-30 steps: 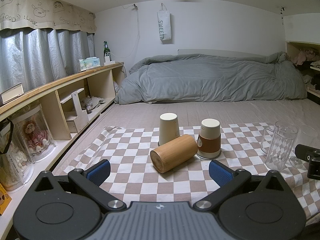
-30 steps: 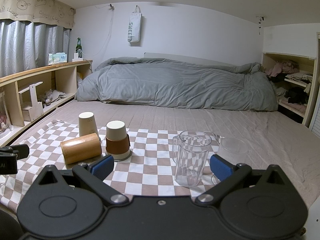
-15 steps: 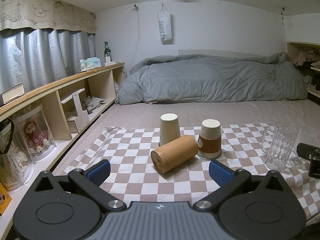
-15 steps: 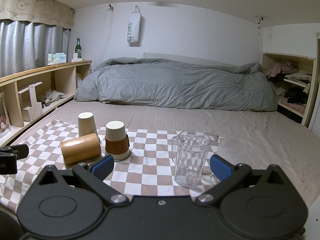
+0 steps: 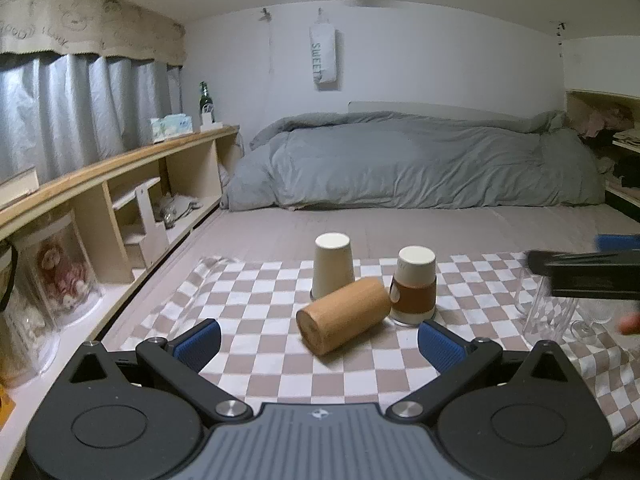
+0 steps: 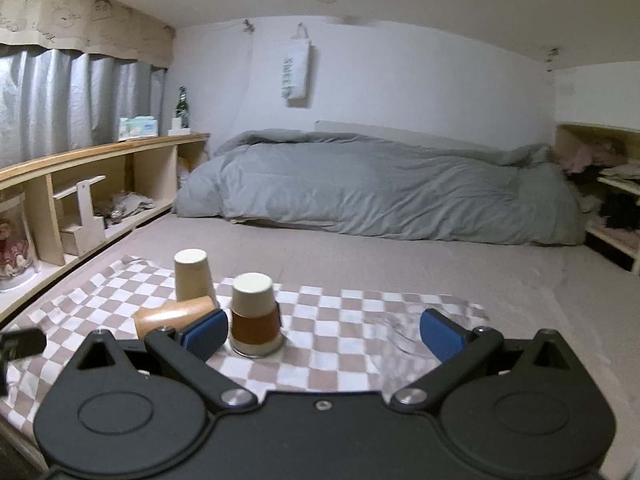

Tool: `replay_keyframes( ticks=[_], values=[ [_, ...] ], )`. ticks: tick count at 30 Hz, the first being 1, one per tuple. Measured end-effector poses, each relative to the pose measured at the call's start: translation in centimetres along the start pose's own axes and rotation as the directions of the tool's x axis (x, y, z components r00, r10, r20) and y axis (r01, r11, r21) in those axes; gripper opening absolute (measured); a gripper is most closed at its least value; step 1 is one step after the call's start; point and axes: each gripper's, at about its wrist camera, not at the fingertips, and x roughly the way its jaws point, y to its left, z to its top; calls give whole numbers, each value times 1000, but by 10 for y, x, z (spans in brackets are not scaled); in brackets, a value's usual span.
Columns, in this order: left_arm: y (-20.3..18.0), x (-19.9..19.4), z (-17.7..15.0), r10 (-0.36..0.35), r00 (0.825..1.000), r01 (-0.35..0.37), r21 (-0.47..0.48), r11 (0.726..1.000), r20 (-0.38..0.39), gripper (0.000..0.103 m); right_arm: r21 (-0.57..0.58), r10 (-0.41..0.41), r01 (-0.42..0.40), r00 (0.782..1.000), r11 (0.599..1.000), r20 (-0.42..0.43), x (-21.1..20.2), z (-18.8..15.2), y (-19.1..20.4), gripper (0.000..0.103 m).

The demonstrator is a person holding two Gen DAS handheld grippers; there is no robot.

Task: Flip cup upright
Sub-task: 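Move the right gripper down over the upside-down brown-sleeved cup, then close the right gripper on the brown-sleeved cup's base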

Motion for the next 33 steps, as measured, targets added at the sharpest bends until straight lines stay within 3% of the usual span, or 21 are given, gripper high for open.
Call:
replay_keyframes(
  ticks=[8,13,21,24,26,33],
  values=[
    [3,15,11,23,1000,-23,-6,1000,9,103,27,101,-98,989,995,-109,106,17,9,103],
    [15,33,8,-4,998,1,-42,999,-60,103,-7,99,-102,979,995,-176,172,20,23,103],
    [29,52,6,-46,992,35,-94,995,-117,103,-80,99,-124,959,989,-266,239,19,45,103],
    [30,54,6,-60,990,47,-109,993,-126,103,-103,97,-131,954,986,-285,248,17,49,88],
    [32,54,6,-67,989,52,-118,992,-129,103,-92,149,-182,947,979,-284,251,16,47,60],
    [31,45,5,-66,992,52,-123,991,-109,103,-98,128,-155,962,983,-241,225,12,34,60]
  ],
)
